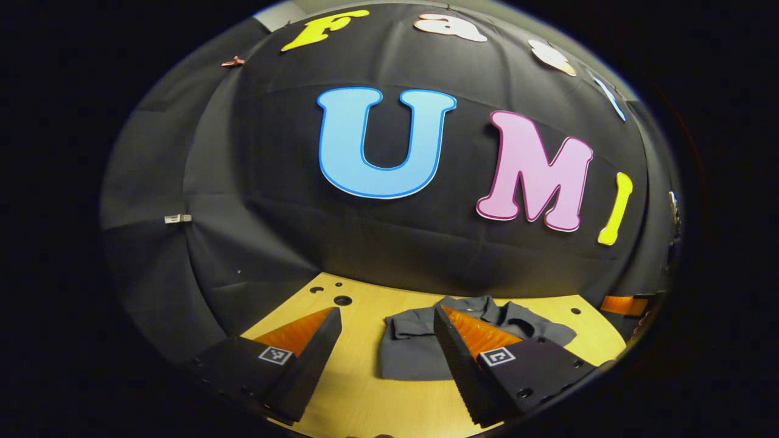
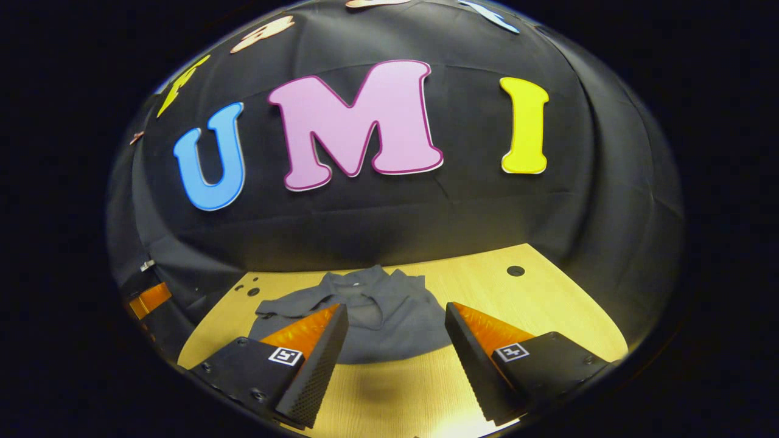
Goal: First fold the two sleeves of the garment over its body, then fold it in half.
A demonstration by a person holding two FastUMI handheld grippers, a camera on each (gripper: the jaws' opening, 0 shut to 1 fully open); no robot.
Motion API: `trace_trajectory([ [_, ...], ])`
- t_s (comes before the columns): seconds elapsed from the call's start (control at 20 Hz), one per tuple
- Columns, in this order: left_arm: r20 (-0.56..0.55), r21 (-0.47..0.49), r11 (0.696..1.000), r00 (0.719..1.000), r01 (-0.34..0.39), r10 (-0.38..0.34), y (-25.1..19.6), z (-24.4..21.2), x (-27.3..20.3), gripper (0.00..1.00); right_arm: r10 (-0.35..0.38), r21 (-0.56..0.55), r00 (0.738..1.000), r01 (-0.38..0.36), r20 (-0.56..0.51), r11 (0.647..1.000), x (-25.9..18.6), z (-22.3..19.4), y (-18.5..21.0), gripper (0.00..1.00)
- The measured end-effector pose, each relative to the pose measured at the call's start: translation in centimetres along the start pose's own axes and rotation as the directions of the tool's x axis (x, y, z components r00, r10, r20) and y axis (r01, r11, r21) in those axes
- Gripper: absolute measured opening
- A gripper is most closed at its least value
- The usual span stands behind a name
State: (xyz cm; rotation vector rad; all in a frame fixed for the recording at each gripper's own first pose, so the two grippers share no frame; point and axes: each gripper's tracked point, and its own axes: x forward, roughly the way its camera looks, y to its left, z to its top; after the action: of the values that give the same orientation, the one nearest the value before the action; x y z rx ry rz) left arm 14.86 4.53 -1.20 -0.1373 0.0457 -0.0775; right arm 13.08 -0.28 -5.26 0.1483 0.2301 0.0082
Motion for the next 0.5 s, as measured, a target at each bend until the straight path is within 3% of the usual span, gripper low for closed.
trace_trajectory([
  [0.25, 0.085, -0.007, 0.997, 0.993, -0.081, 0.081, 2.8, 0.8, -6.7, 0.96, 0.017, -0.021, 1.0, -0.017, 0.0, 1.0, -5.6, -2.3, 1.4, 0.99],
  [0.5, 0.238, 0.055, 0.997, 0.97, -0.055, 0.041, 2.7, 2.7, -11.9, 0.96, 0.041, -0.016, 0.999, -0.042, -0.023, 0.999, -9.8, -5.0, 2.9, 0.99],
])
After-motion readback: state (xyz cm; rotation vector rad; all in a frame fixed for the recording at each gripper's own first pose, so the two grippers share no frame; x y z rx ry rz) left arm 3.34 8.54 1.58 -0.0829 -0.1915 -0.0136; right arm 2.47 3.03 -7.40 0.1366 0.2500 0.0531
